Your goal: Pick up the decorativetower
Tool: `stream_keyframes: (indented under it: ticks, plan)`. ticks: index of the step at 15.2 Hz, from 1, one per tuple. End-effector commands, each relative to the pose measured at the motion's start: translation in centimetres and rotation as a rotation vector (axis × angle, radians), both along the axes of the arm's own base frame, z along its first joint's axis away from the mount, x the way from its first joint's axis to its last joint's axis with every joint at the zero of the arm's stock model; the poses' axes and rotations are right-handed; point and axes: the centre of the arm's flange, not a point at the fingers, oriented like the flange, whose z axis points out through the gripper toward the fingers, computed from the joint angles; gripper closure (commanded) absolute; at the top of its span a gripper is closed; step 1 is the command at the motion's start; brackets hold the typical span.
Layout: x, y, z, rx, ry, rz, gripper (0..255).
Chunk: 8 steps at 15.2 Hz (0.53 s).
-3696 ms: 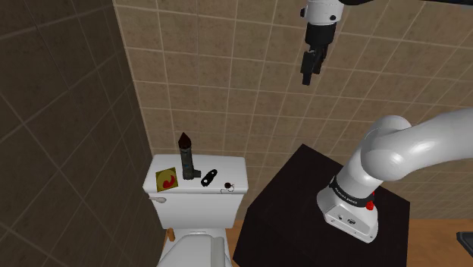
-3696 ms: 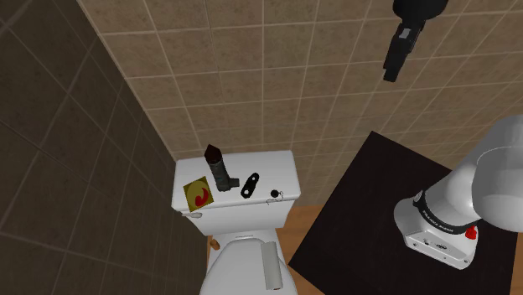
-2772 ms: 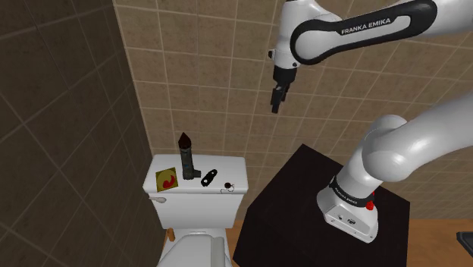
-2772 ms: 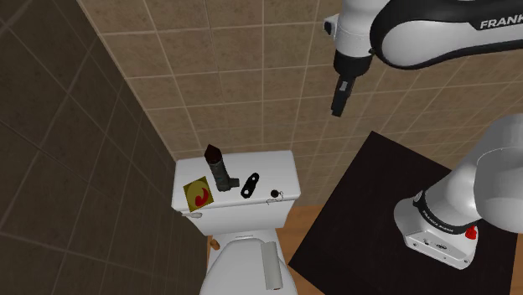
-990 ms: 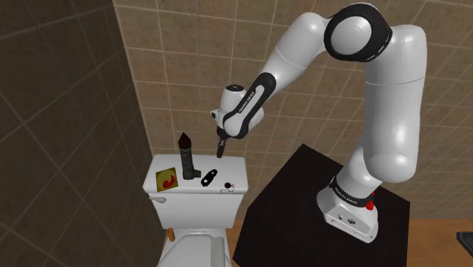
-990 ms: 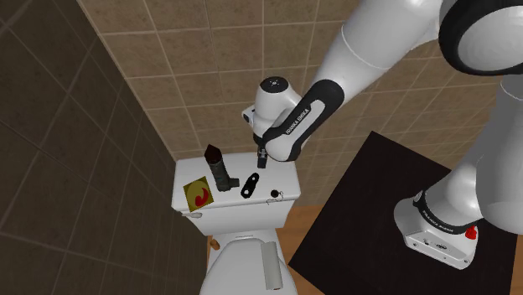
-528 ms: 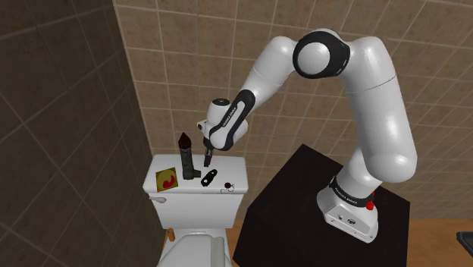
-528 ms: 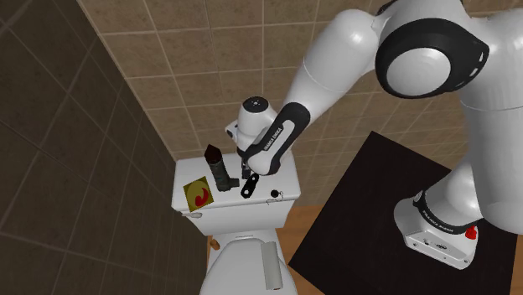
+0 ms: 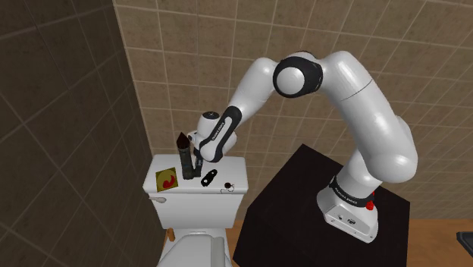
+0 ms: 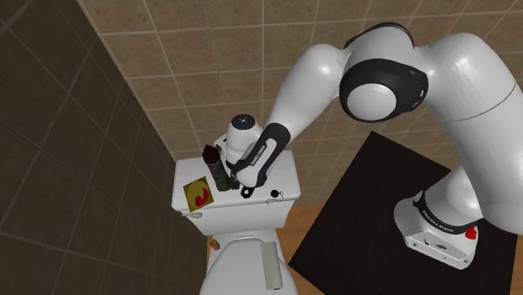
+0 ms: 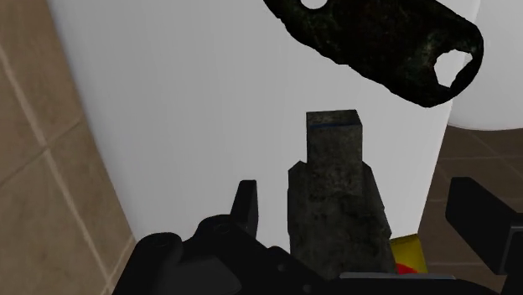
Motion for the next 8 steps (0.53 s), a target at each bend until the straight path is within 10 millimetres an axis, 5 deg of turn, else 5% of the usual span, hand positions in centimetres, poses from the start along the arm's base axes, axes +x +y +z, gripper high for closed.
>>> stream_keyframes:
  ticks: [1,6,7,8]
  plan:
    - [0.0,0.1,-1.2,0.0,0.0,0.001,0]
    - [0.0,0.1,-3.0,0.0,0.0,0.001,0]
    - [0.0,0.1,-3.0,0.0,0.0,0.001,255]
    - [0.0,0.1,-3.0,0.0,0.0,0.001,255]
